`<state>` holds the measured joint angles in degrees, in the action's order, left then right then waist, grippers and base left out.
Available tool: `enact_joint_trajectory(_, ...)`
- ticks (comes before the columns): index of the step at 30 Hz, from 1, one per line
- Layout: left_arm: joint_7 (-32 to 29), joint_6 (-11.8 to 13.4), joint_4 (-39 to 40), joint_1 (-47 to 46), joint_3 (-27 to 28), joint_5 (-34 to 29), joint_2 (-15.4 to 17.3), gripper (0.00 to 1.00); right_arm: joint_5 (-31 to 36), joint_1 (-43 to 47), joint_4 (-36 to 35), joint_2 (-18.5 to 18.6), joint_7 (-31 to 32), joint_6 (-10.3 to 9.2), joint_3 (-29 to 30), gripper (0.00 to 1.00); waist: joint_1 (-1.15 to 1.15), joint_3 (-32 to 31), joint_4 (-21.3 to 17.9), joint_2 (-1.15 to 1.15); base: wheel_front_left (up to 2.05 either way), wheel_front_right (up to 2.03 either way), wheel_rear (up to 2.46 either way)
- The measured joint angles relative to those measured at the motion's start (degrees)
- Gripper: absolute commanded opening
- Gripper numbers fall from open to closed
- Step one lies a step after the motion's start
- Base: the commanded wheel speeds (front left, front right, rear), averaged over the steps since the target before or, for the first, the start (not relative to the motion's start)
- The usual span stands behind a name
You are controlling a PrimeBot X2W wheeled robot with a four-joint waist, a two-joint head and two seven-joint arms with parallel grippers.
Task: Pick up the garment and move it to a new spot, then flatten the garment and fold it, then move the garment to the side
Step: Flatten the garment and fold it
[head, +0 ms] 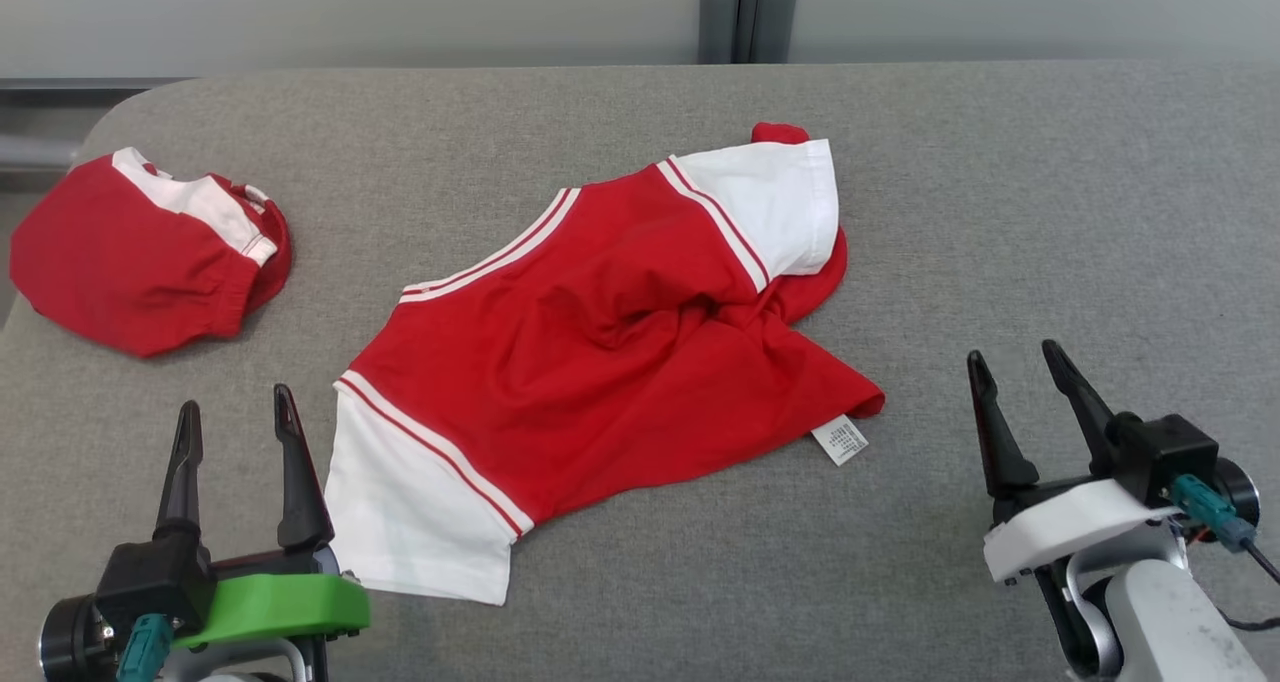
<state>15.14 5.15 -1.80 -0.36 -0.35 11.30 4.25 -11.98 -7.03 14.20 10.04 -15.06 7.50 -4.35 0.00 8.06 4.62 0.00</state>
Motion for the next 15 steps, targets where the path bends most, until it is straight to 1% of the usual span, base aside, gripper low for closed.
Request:
enact_joint_trajectory(2, -0.01, -0.66, 0.27, 0.17, 0.78, -0.4, -0.51, 1.0, 0.0, -2.6, 1.6, 0.77, 0.0, 0.0, -1.41, 1.0, 0.0, 0.3, 0.36, 0.0, 0.0, 0.0, 0.0)
enact_joint_trajectory(7, -0.01, -1.68, 0.23, 0.18, 1.38, -1.44, -1.13, 1.0, 0.05, -10.45, 8.82, 2.59, 0.01, 0.01, -5.57, 1.0, 0.0, 1.15, 1.54, 0.0, 0.0, 0.0, 0.0)
enact_joint_trajectory(9, -0.01, -1.69, 0.33, 0.09, 1.11, -1.87, -1.21, 1.0, 0.0, -13.53, 12.9, 3.25, 0.0, 0.01, -7.34, 1.0, 0.0, 1.59, 2.17, 0.0, 0.0, 0.0, 0.0)
enact_joint_trajectory(13, 0.0, -1.58, 0.4, -0.31, 0.45, -1.46, -1.31, 1.0, -1.31, -17.47, 20.84, 3.24, 0.13, 0.01, -10.83, 1.0, 0.0, 2.56, 3.27, 0.0, 0.0, 0.0, 0.0)
enact_joint_trajectory(15, -0.01, -1.12, 0.43, -0.76, -0.09, -1.26, -1.32, 1.0, -2.57, -18.63, 25.06, 3.04, 0.34, 0.01, -12.99, 1.0, 0.0, 3.1, 3.87, 0.0, 0.0, 0.0, 0.0)
